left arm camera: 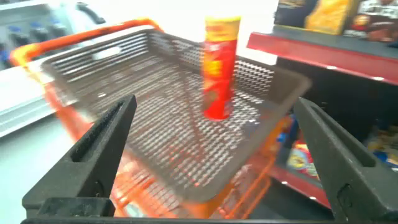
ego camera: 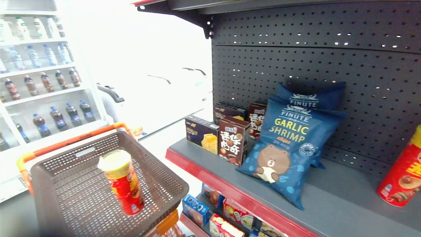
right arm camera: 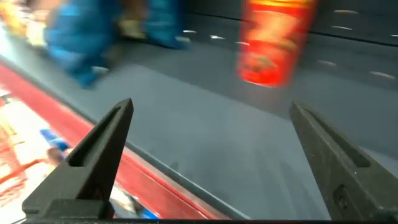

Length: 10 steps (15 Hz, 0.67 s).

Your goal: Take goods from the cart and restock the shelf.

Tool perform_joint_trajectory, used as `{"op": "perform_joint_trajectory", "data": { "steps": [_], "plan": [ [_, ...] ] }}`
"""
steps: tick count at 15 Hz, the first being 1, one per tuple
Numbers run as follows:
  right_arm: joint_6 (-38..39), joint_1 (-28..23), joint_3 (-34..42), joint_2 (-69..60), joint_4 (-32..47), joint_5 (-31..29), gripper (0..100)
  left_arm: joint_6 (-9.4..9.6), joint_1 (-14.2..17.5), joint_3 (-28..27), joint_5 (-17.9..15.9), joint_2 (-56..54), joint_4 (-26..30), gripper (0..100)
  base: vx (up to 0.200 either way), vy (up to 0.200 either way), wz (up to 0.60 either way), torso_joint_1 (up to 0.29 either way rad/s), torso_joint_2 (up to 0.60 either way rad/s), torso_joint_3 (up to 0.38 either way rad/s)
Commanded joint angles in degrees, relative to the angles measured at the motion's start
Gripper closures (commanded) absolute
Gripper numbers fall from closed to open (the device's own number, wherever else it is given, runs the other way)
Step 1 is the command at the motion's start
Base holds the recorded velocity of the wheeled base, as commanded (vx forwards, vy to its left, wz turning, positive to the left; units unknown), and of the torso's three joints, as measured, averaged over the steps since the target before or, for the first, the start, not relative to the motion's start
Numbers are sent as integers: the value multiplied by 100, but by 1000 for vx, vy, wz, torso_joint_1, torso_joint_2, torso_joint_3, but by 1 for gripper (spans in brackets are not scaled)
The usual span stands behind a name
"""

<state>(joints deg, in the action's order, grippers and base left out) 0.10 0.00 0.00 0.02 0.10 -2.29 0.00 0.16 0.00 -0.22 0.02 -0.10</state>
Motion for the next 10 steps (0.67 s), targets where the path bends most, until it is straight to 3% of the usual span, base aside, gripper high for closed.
{"op": "perform_joint_trajectory", "data": {
  "steps": [1,3,10],
  "plan": [
    [-1,0,0,-2,-1,1,0,0,2,0,-4,-2,1,0,0,0,600,2,2,2],
    [8,0,0,-2,-1,1,0,0,2,0,-4,-2,10,0,0,0,600,5,5,2],
    [17,0,0,-2,-1,-8,0,44,2,0,-75,-2,10,0,0,0,0,0,0,0]
  ]
}}
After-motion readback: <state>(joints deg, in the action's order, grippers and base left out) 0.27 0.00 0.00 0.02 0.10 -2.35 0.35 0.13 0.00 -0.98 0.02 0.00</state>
